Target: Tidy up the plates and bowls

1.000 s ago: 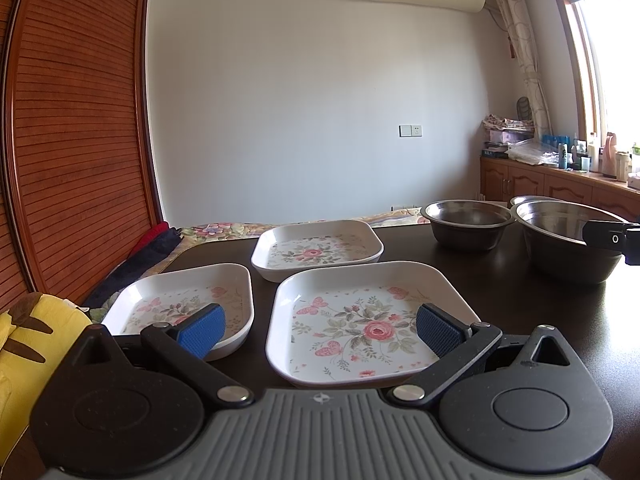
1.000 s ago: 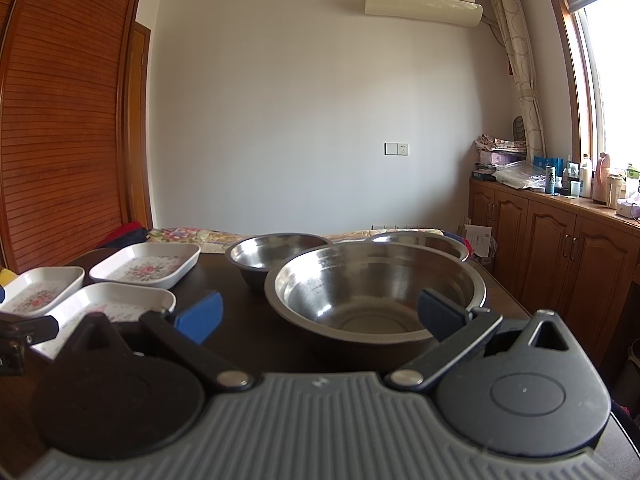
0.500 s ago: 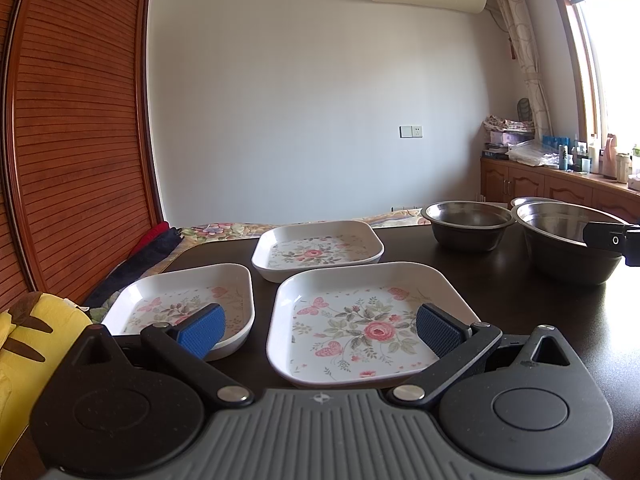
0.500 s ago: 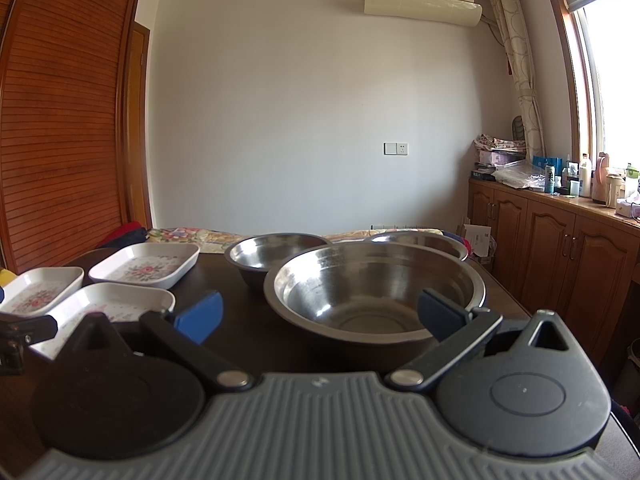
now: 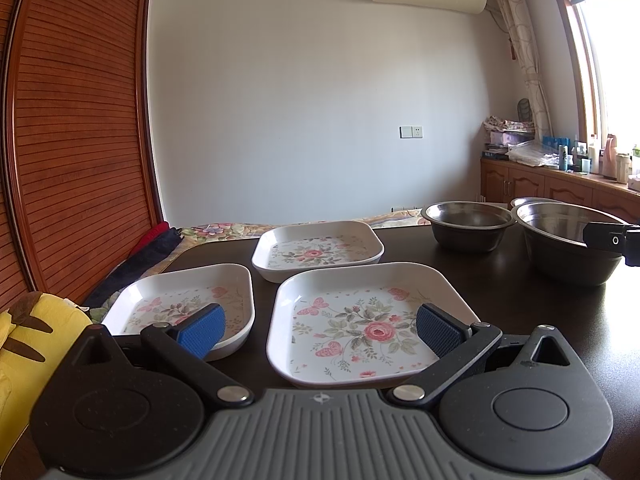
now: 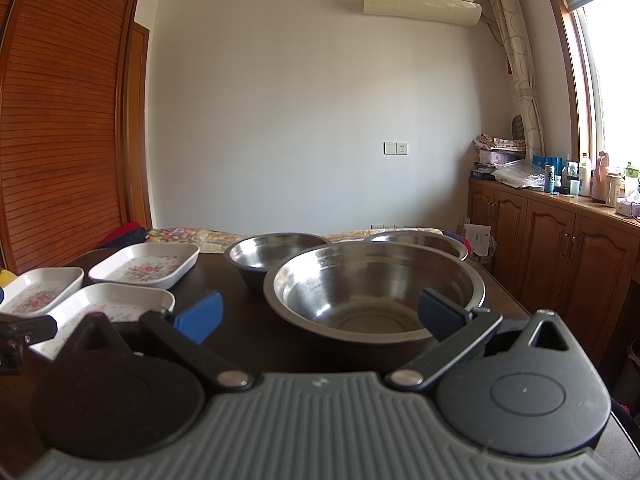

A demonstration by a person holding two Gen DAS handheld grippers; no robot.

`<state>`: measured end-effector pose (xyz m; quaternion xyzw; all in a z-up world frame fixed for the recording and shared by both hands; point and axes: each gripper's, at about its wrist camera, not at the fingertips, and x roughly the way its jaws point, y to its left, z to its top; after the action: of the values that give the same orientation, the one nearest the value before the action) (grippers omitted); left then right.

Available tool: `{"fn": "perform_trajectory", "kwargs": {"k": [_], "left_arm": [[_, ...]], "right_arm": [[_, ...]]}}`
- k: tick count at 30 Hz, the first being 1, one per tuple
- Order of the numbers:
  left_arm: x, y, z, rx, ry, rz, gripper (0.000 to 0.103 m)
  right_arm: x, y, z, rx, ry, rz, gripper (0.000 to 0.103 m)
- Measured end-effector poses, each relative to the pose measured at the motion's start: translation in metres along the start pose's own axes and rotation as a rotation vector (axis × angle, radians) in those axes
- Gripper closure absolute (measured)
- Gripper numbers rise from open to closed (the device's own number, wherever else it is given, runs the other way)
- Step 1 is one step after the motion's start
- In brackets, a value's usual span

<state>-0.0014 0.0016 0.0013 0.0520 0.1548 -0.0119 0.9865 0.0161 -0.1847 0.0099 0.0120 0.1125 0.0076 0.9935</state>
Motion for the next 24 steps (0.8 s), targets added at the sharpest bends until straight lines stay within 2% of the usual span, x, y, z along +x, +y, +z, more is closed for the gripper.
{"fn": "perform_trajectory", "kwargs": {"k": [14,24], "left_arm": [[-0.001,0.001,0.002,0.001,-0.003,-0.003,0.000],[-0.009,0.013,0.012,-0.013,0.018,-0.006,0.000]], "right_arm": [[-0.005,0.000,0.002,-0.014,-0.015,0.014,0.000],[-0.006,0.025,0.010,-0.052,0.023,0.116,0.000]]}}
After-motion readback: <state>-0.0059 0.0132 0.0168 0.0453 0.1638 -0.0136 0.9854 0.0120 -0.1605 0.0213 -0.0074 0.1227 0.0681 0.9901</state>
